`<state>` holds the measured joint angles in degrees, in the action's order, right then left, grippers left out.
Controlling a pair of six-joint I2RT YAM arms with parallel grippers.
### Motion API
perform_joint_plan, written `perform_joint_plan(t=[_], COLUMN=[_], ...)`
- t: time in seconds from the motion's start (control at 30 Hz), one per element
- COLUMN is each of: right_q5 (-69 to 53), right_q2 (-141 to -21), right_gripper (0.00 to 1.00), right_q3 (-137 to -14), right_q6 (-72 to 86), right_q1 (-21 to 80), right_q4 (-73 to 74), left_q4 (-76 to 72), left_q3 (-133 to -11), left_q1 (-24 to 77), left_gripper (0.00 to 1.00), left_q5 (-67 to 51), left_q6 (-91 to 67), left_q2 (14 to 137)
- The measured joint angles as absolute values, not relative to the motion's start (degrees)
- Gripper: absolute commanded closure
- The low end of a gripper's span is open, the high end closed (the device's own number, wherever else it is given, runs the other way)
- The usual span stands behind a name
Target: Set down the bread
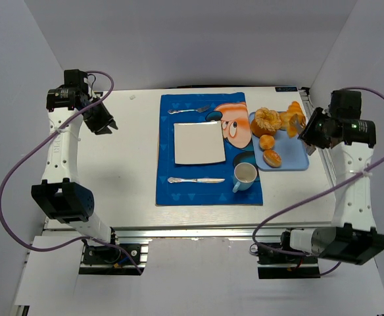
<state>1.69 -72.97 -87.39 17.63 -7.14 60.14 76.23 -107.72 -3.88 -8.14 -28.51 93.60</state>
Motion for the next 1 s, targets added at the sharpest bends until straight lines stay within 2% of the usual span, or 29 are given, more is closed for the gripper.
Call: perform_joint_plan(t=[0.17,0.3,0.5,0.77,1.0], right_q5=[-3.7,-5.6,-6.1,-3.7,1.6], right_q2=[-71.0,-74.3,-81.1,-89.6,-94.0], right_gripper=[0.76,0.76,0.76,0.75,0.68], right_q3=[-91.0,-94.1,-93.9,-91.4,-89.1], right_q6=[20.0,24.1,28.8,31.1,31.0], right_q1=[2.0,15.7,28.9,36.7,37.6], right_q4=[61.4,59.8,55.3,48.9,46.4], left_q4=[75.8,74.5,73.7,73.5,73.8], left_q3=[-107.7,-107.1,-104.0,-100.8,-98.4], left_q1=[-3.9,-3.9,-3.9,-3.9,-3.9], left_gripper=[0.62,0.6,0.59,0.59,0.59], left_q5=[-7.8,-7.5,-7.3,-6.8,-6.5], left_q6=[-28.8,-29.5,-30.7,-31.9,-32.2], left_q2=[93.6,93.3,91.1,85.4,81.9])
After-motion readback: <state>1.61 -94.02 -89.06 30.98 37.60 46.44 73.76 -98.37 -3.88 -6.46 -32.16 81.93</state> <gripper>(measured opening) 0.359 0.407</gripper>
